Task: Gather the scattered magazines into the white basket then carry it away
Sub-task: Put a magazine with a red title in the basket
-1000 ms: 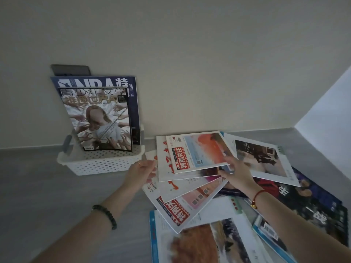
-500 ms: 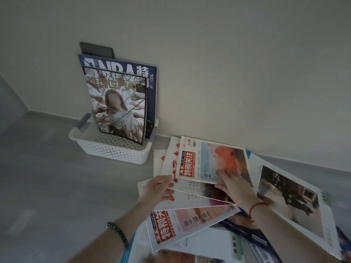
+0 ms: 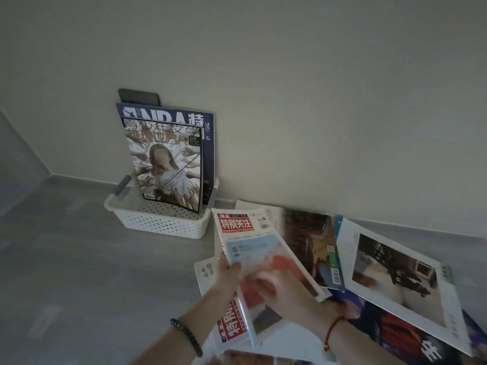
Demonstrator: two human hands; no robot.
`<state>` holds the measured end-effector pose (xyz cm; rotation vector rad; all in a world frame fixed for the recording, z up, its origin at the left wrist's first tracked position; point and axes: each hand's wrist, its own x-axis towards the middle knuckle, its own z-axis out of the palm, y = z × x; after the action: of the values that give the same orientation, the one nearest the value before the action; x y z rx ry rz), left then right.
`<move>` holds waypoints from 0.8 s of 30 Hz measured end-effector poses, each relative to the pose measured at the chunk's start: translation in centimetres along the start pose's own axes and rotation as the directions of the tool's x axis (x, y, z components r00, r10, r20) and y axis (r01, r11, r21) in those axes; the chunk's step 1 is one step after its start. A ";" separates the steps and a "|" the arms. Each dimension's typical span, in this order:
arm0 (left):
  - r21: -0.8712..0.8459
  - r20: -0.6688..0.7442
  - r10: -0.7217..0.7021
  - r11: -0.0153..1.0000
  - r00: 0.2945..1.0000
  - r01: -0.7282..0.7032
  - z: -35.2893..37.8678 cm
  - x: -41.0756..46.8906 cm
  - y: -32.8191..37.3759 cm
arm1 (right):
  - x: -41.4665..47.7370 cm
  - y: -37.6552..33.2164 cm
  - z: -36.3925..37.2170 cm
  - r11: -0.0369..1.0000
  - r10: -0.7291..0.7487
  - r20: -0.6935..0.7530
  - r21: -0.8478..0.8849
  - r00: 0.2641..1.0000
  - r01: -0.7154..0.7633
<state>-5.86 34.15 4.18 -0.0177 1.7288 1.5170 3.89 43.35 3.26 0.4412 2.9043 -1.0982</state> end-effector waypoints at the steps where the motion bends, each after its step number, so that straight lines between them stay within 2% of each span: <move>1: 0.002 0.022 0.025 1.000 0.999 -0.025 -1.0 -0.2 0.0 | -0.1 0.1 -0.4 1.000 0.004 -0.063 0.011 0.998 -0.004; 3: 0.022 0.096 0.085 0.996 0.992 -0.087 -2.8 -0.8 0.4 | 0.1 0.1 -1.7 0.998 0.045 -0.271 0.051 0.961 -0.032; 5: 0.041 0.175 0.167 0.983 0.970 -0.176 -4.4 -1.2 1.6 | 0.8 -0.5 -3.4 0.960 0.178 -0.379 0.271 0.908 -0.075; 7: 0.027 0.269 0.234 0.968 0.934 -0.251 -5.9 -1.6 3.3 | 1.4 -1.5 -4.9 0.815 0.365 -0.255 0.552 0.896 -0.175; 9: 0.017 0.342 0.307 0.943 0.888 -0.333 -7.7 -2.0 5.1 | 1.9 -2.3 -5.3 0.680 0.378 -0.084 0.701 0.922 -0.215; 10: 0.020 0.363 0.333 0.931 0.870 -0.364 -8.8 -2.1 6.0 | 2.3 -2.9 -5.3 0.660 0.340 -0.056 0.725 0.939 -0.196; 13: 0.044 0.398 0.406 0.887 0.823 -0.459 -12.6 -1.7 9.4 | 4.4 -5.7 -5.7 0.642 0.257 -0.161 0.765 0.953 -0.044; 15: 0.084 0.323 0.476 0.846 0.818 -0.526 -15.2 -1.2 12.1 | 6.7 -8.2 -6.1 0.651 0.263 -0.287 0.757 0.921 0.050; 18: 0.201 0.147 0.594 0.765 0.791 -0.612 -18.6 0.1 16.3 | 11.0 -12.2 -6.3 0.773 0.304 -0.468 0.631 0.830 0.073; 20: 0.219 0.070 0.654 0.727 0.753 -0.651 -20.4 1.3 19.0 | 14.1 -14.8 -6.4 0.809 0.282 -0.577 0.573 0.767 0.133; 24: 0.248 -0.100 0.686 0.719 0.721 -0.650 -23.1 5.0 22.7 | 19.3 -17.6 -6.5 0.845 0.311 -0.690 0.516 0.654 0.143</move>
<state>-33.35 23.62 18.63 0.6703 2.1695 1.8825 -18.61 39.98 17.61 1.3533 3.0388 -2.1657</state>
